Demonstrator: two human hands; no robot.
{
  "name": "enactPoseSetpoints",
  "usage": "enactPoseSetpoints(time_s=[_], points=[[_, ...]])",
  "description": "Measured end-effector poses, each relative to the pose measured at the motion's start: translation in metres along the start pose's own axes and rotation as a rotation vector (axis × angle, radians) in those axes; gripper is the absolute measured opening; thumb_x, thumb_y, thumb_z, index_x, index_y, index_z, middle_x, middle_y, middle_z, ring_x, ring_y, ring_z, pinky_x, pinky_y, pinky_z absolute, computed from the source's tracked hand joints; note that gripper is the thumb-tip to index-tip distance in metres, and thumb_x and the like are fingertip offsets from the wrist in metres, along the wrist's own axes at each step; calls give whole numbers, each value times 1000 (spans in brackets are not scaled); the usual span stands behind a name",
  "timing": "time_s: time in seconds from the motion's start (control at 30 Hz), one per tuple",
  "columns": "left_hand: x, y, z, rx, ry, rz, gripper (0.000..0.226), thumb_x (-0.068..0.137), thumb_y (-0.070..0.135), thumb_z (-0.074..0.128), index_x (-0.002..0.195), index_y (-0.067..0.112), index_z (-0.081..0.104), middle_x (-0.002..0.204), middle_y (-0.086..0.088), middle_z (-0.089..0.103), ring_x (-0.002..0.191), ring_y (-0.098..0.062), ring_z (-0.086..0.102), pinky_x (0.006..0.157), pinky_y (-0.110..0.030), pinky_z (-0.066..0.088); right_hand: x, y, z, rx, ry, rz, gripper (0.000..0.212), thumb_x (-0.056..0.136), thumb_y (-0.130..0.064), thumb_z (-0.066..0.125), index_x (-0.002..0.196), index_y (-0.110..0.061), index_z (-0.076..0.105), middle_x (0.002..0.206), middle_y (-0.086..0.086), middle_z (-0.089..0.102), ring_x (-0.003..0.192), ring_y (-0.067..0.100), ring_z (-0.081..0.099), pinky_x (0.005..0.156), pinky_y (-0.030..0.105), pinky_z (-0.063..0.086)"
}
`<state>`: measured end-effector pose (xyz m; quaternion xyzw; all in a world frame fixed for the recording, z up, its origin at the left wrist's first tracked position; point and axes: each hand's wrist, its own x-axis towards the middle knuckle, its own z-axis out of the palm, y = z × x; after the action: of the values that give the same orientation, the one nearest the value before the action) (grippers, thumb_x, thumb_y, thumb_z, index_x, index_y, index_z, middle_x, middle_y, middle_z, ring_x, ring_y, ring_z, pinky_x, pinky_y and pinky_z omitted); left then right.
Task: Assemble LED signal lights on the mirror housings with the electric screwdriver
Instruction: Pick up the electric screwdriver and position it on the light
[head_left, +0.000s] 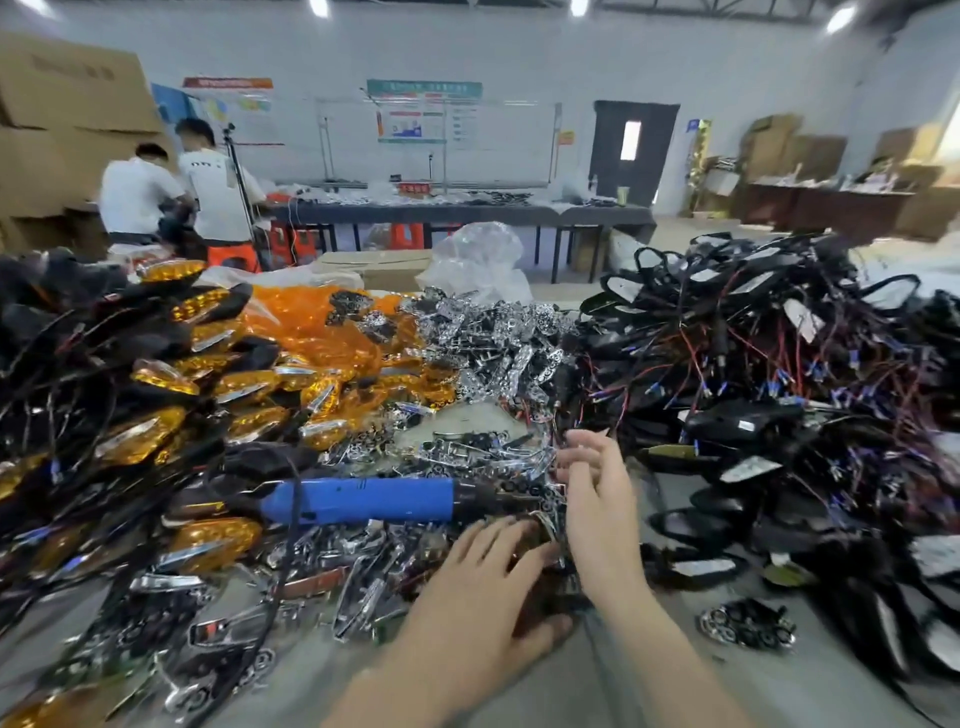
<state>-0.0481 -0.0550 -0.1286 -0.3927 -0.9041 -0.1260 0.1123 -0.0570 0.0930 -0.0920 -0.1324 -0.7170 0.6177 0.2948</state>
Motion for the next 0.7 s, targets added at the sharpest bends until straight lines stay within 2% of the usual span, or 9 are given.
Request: enactPoseSetpoints(time_s=[0.07, 0.13, 0.23, 0.33, 0.4, 0.5, 0.6, 0.7], points=[[7, -6, -2, 67, 8, -31, 61, 89, 66, 39, 138, 32, 49, 149, 4, 46, 140, -19, 40, 119, -37, 23, -2, 12, 2, -178, -60, -55, 32, 103, -11, 44, 117, -36, 59, 113, -13, 67, 109, 4, 59, 97, 30, 46], [15, -15, -3, 56, -10, -108, 65, 88, 67, 31, 141, 33, 46, 154, 6, 39, 143, -15, 36, 119, -30, 21, 3, 21, 8, -404, -133, -116, 37, 101, -10, 47, 131, -28, 57, 132, -6, 61, 126, 13, 52, 111, 37, 38], [22, -30, 2, 16, 20, -142, 61, 92, 63, 32, 147, 36, 37, 160, 14, 27, 146, -8, 24, 119, -25, 17, 18, 29, 17, -692, -199, -194, 40, 101, -16, 50, 141, -19, 54, 144, 1, 54, 136, 20, 45, 118, 35, 28], [28, -35, 2, 10, 53, -145, 50, 91, 58, 40, 132, 34, 56, 147, 13, 46, 137, -9, 41, 115, -25, 29, 33, 32, 27, -783, -235, -193, 41, 104, -25, 46, 145, -23, 52, 148, -1, 51, 141, 19, 41, 120, 37, 27], [28, -33, -2, -15, 49, -139, 49, 89, 58, 36, 119, 32, 65, 136, 14, 56, 129, -8, 50, 111, -25, 37, 44, 31, 35, -806, -244, -213, 39, 105, -27, 44, 142, -25, 54, 145, -4, 55, 138, 18, 44, 119, 37, 29], [23, -35, -1, -116, 149, -136, 57, 92, 62, 18, 126, 39, 57, 143, 25, 43, 131, 4, 40, 107, -13, 29, 63, 25, 47, -821, -285, -226, 35, 106, -29, 42, 137, -28, 58, 137, -6, 60, 129, 19, 50, 114, 39, 34], [32, -38, -19, -235, 300, -176, 34, 99, 53, 32, 111, 43, 62, 120, 30, 56, 104, 11, 56, 87, 0, 38, 83, 22, 56, -801, -308, -167, 32, 106, -30, 39, 131, -28, 59, 126, -3, 65, 116, 22, 58, 103, 42, 44], [61, -60, -41, -340, 377, -258, 22, 98, 49, 38, 107, 46, 58, 93, 29, 60, 83, 13, 59, 69, -4, 44, 96, 29, 60, -714, -303, -60, 30, 105, -31, 40, 124, -32, 64, 105, -6, 71, 95, 19, 60, 98, 43, 47]])
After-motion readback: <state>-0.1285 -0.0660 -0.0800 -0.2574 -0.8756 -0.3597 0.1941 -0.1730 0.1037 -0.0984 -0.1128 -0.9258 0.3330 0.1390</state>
